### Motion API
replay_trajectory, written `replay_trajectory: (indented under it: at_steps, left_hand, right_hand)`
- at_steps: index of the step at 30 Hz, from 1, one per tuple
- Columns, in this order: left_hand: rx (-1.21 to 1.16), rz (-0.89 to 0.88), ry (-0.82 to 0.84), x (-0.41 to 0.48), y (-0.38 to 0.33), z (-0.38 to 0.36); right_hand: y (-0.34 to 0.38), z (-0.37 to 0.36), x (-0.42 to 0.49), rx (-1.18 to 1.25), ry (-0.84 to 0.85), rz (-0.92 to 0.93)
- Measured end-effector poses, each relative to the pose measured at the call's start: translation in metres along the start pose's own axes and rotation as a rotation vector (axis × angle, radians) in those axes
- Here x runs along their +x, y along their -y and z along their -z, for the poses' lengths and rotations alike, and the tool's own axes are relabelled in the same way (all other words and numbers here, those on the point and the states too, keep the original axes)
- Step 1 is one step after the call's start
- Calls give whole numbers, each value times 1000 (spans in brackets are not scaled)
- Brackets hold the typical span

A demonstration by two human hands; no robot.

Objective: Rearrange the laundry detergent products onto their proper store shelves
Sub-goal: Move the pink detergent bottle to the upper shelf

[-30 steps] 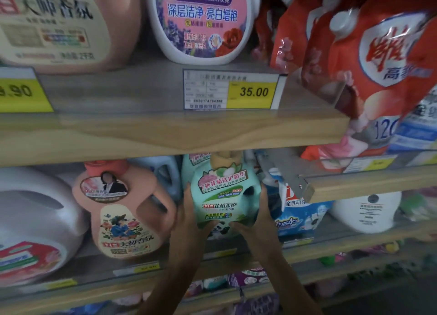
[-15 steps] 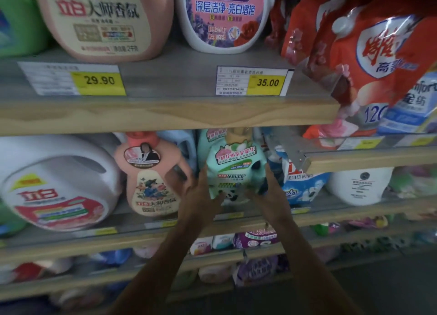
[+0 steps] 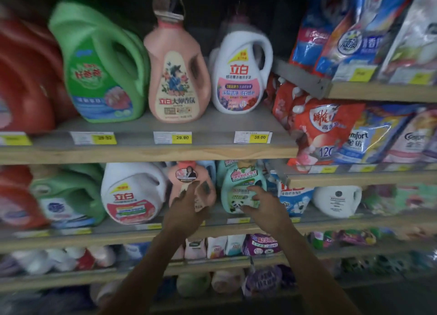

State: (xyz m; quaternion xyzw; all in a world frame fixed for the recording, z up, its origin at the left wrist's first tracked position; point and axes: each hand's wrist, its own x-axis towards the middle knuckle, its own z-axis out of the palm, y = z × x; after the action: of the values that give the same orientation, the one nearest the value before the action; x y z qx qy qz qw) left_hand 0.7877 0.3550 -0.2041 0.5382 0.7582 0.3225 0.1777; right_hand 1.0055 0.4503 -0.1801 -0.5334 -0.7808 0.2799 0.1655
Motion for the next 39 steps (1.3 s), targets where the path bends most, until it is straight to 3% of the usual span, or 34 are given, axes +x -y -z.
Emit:
replay_trajectory:
  at_steps: [13,26,33,39]
  left_hand:
    - [-8,44,-91,-31,63,32]
    - [59,66,-60,48,124,-1]
    - [-174,27,-64,79,157,-42]
    - [-247,-34,-179,90,171,-68]
  right_hand:
    - [40,-58,9,31,77,139]
    - [24,-127,77,44,-5,261]
    - [-7,-168,106,238,-89,373]
    - [-22,-197,125,300,-67,400]
